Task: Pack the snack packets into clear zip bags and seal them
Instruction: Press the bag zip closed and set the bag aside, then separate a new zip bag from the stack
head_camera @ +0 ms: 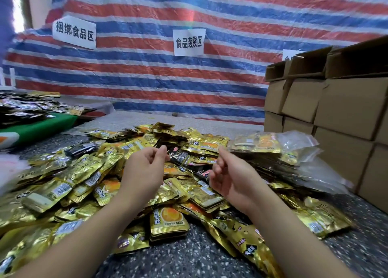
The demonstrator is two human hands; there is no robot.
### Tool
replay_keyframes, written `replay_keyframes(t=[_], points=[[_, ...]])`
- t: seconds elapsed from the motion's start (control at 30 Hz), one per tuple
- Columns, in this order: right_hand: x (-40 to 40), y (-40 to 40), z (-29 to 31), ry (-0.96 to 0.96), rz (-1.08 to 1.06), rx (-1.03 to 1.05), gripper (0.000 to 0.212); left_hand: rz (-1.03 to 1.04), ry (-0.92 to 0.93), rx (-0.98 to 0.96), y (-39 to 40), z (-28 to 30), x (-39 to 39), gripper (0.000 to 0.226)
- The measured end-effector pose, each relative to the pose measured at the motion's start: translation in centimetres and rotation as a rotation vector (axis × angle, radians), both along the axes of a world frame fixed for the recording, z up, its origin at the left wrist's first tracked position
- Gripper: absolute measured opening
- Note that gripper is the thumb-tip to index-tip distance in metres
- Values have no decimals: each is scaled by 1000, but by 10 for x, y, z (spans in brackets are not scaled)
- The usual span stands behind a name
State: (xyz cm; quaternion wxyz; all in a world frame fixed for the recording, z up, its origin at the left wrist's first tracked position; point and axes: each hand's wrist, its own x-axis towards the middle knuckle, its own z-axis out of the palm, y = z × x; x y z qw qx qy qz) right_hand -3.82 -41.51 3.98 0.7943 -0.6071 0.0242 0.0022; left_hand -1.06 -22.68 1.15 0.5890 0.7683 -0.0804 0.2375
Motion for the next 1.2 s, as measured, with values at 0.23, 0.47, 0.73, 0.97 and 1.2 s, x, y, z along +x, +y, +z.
replay_keyframes(t=[0.23,0.47,0.73,0.97,1.2], points=[[-14,3,-16,-101,182,-63,25,113,-167,290,1,-2,4,42],[-3,12,-22,-31,55,-152,57,148,-175,358,16,2,4,39],[-4,15,-26,-38,247,-136,26,298,-116,697,33,22,13,34],[-11,23,-23,-70,308,-144,5,562,75,903,106,23,23,40],[-12,24,-25,-66,340,-147,8,763,523,893,205,19,34,36]])
